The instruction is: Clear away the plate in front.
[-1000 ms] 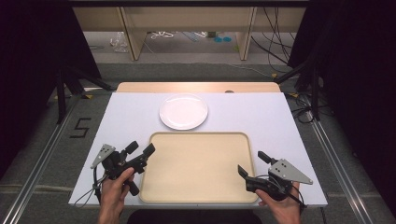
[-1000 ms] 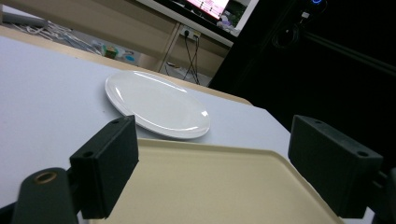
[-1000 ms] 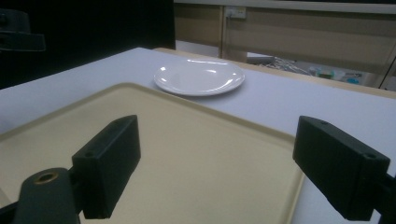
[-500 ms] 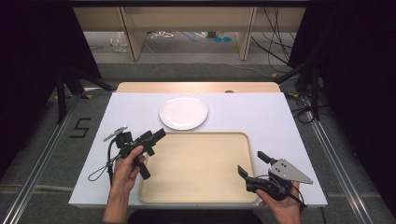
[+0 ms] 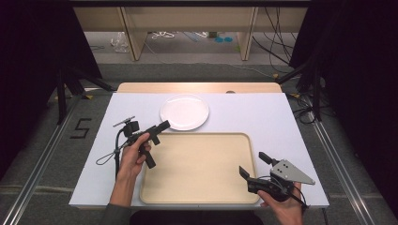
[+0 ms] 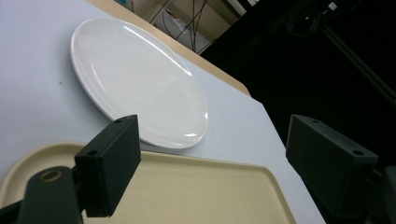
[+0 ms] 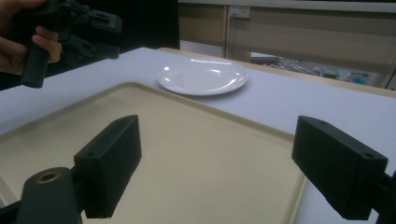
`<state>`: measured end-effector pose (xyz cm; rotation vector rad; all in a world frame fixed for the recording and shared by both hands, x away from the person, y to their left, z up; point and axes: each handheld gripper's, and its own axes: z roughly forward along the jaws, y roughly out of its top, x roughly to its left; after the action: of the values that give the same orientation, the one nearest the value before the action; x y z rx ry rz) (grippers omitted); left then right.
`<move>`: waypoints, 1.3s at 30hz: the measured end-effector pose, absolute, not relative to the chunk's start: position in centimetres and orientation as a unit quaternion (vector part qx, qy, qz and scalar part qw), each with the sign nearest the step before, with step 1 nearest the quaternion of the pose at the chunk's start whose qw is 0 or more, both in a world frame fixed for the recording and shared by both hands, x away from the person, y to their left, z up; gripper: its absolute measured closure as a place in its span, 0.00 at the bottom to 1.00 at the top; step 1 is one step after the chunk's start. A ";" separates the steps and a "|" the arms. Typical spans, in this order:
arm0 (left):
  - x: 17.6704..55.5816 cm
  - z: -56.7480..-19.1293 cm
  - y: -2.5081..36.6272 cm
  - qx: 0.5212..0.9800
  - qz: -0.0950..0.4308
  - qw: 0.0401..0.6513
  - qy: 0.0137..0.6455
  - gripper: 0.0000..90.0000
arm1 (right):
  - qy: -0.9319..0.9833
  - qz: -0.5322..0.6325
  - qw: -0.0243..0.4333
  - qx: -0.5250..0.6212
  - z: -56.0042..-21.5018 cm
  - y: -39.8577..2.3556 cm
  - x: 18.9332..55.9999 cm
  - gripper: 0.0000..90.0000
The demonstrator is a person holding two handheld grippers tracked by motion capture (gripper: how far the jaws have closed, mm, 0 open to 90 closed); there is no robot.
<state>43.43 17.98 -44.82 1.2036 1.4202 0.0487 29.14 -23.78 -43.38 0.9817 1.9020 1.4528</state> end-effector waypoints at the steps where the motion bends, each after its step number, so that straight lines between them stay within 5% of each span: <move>1: 43.8 -45.0 17.9 0.516 0.019 0.593 0.618 0.20 | 0.707 0.540 0.274 0.365 -43.4 -23.8 29.1 0.18; 39: 51.3 -47.6 18.1 0.475 -0.034 0.534 0.698 0.22 | 0.708 0.548 0.266 0.358 -43.5 -23.7 29.2 0.20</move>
<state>51.27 18.10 -47.64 1.1321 1.6642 -0.0816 29.24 -23.67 -43.54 0.9662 1.9114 1.4806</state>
